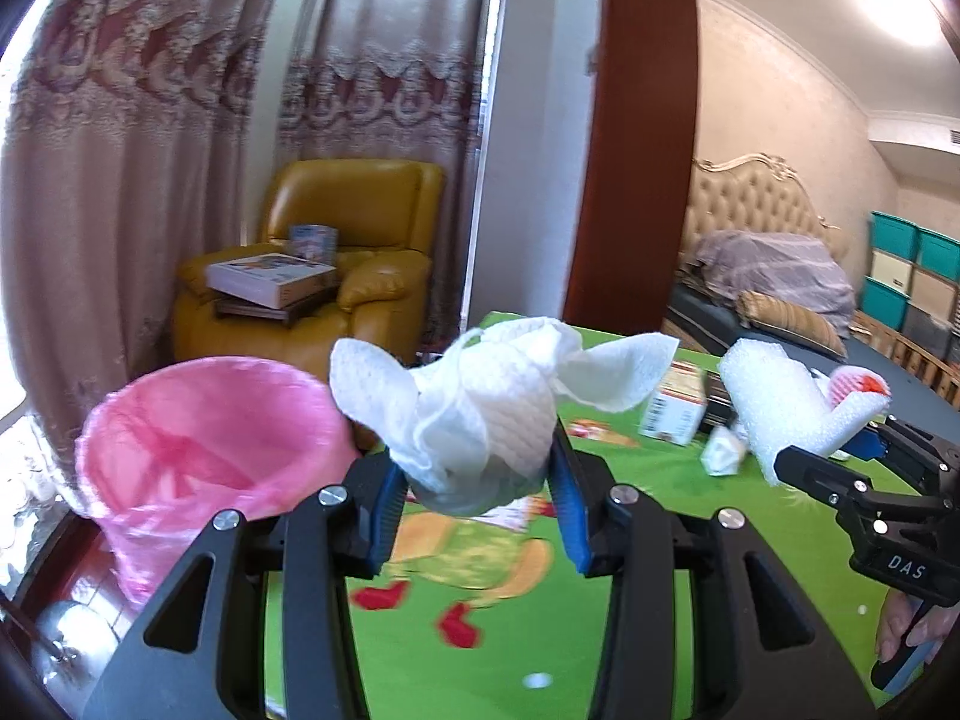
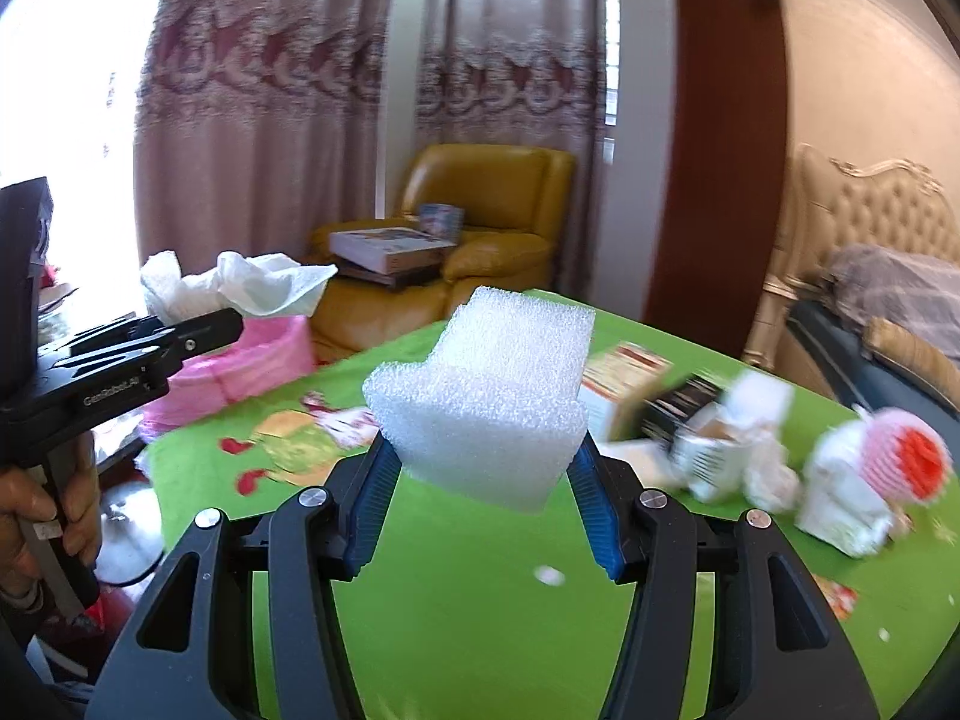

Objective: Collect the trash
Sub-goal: 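Carry the tissue and foam block to the pink bin and release both, then move both tools back over the table toward the remaining trash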

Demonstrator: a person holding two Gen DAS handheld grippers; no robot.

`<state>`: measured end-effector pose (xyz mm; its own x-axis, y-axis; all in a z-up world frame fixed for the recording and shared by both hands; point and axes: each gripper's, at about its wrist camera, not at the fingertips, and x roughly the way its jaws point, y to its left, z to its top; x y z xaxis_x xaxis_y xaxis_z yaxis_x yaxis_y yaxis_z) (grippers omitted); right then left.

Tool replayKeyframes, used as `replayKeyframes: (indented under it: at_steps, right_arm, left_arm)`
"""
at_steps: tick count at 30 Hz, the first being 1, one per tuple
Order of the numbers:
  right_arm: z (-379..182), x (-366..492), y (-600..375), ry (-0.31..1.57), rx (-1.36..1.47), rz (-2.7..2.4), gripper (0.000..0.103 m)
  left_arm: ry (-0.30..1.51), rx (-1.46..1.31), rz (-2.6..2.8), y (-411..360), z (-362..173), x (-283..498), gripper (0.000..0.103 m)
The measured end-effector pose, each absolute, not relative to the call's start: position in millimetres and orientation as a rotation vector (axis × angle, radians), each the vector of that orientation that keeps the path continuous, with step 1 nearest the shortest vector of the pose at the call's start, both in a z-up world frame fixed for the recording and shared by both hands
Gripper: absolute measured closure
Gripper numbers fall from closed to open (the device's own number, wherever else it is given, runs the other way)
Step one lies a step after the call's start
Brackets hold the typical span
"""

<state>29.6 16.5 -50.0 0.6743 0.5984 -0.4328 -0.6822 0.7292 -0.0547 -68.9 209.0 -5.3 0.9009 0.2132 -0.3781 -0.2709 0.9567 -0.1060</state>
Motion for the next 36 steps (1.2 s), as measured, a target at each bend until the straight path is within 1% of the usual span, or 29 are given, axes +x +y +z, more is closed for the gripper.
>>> replayKeyframes:
  at_steps: [13, 21, 25, 27, 28, 29, 30, 31, 33, 34, 35, 36]
  right_arm:
    - [-42, 44, 132, 0.414, -0.246, 0.995, 0.05]
    - [-43, 48, 216, 0.441, -0.323, 1.127, 0.05]
    - [-46, 51, 255, 0.444, -0.368, 1.164, 0.049]
    - [-49, 52, 271, 0.435, -0.383, 1.185, 0.048]
    - [-51, 52, 275, 0.436, -0.389, 1.19, 0.044]
    - [-52, 53, 279, 0.437, -0.399, 1.193, 0.037]
    - [-52, 52, 281, 0.415, -0.408, 1.185, 0.03]
    - [-51, 52, 283, 0.4, -0.411, 1.183, 0.03]
    - [-49, 53, 277, 0.404, -0.402, 1.173, 0.03]
    - [-48, 55, 271, 0.407, -0.39, 1.167, 0.03]
    - [-47, 56, 266, 0.408, -0.378, 1.161, 0.03]
    - [-45, 57, 257, 0.406, -0.364, 1.154, 0.03]
  left_arm:
    - [0.405, -0.196, 0.448, 330, 0, -108, 0.06]
    - [0.49, -0.259, 0.501, 403, -11, -96, 0.06]
    - [0.495, -0.303, 0.508, 434, -12, -85, 0.06]
    - [0.494, -0.326, 0.514, 450, -9, -81, 0.058]
    - [0.492, -0.331, 0.521, 454, -7, -79, 0.05]
    - [0.493, -0.331, 0.53, 459, -6, -76, 0.032]
    - [0.488, -0.329, 0.549, 461, -4, -76, 0.025]
    - [0.476, -0.327, 0.561, 463, -1, -76, 0.022]
    - [0.47, -0.323, 0.563, 466, 2, -78, 0.021]
    - [0.468, -0.318, 0.561, 464, 4, -79, 0.019]
    - [0.461, -0.313, 0.565, 461, 5, -81, 0.013]
    - [0.446, -0.307, 0.581, 456, 6, -86, 0.01]
